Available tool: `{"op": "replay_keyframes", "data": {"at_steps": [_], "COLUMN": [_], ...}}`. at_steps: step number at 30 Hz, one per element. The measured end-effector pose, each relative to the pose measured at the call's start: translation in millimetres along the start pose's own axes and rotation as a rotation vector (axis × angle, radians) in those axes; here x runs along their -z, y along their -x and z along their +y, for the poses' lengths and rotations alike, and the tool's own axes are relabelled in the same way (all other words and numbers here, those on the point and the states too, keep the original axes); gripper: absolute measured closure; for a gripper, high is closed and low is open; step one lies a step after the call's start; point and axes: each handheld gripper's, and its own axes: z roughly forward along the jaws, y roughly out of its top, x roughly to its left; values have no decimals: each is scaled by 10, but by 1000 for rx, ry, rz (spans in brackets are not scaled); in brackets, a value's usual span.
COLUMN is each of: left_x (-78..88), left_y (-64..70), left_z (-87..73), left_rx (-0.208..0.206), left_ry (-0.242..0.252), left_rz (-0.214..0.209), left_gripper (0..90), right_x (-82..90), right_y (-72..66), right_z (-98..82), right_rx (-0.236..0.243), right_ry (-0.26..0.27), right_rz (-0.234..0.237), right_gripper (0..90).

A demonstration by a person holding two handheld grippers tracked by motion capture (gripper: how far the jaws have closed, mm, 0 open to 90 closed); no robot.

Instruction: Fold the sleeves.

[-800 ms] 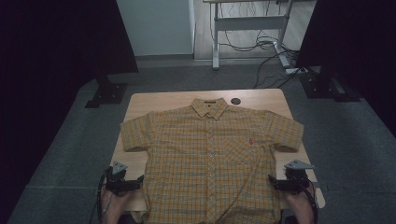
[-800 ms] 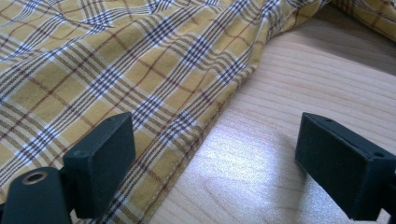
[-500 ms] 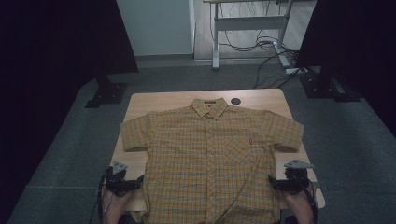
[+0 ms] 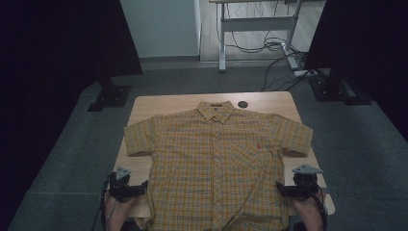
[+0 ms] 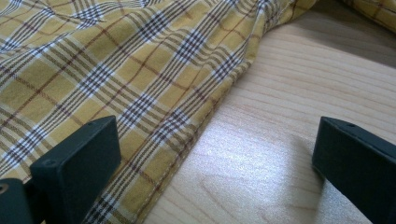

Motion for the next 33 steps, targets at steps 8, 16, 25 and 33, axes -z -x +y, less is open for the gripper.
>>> {"op": "replay_keyframes", "data": {"at_steps": [8, 16, 25, 33], "left_x": [-6, -7, -10, -60], "left_y": [-9, -21, -68, -124], "left_z": [20, 82, 222, 330], "left_rx": [7, 22, 18, 20], "left_ry": [1, 10, 28, 42], "left_rz": [5, -1, 10, 21], "left_gripper": [100, 105, 106, 106], "right_x": [1, 1, 1, 1], "right_y": [-1, -1, -1, -1], "right_z": [-1, -1, -1, -1], "right_rx": [-1, -1, -1, -1], "right_ry": [0, 0, 1, 0], "right_rz": [-1, 0, 0, 0], "right_gripper": [7, 9, 9, 9]}}
